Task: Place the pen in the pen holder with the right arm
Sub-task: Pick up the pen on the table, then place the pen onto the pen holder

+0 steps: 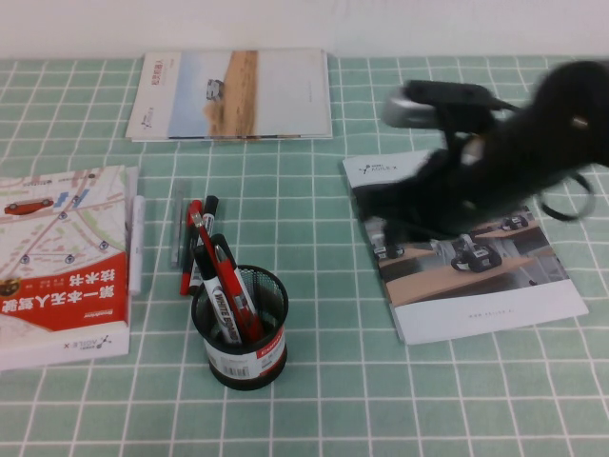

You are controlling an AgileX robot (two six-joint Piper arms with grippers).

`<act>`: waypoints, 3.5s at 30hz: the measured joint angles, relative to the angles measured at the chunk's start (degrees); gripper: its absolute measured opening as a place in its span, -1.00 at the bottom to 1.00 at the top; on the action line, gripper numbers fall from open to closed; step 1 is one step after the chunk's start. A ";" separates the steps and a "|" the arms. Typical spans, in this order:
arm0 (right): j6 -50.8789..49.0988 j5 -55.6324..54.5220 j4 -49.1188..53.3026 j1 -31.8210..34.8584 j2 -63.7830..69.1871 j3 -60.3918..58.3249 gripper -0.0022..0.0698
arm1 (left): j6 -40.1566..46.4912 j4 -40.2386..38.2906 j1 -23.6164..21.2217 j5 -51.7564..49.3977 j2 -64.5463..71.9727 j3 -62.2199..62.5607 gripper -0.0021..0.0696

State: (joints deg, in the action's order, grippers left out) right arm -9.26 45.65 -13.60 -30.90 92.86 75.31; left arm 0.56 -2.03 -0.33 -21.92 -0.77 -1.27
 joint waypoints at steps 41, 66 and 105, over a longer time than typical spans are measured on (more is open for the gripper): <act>-7.58 8.88 5.90 -11.35 56.18 70.14 -0.13 | 0.00 0.00 0.00 0.00 0.00 0.00 -0.95; -5.68 14.92 14.76 -13.09 57.12 71.09 -0.50 | 0.00 0.00 0.00 0.00 0.00 0.00 -0.95; 2.15 25.97 16.17 -10.21 34.91 63.95 -0.63 | 0.00 0.00 0.00 0.00 0.00 0.00 -0.95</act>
State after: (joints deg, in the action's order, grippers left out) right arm -7.11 71.62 2.57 -41.11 127.77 139.27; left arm 0.56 -2.03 -0.33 -21.92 -0.77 -1.27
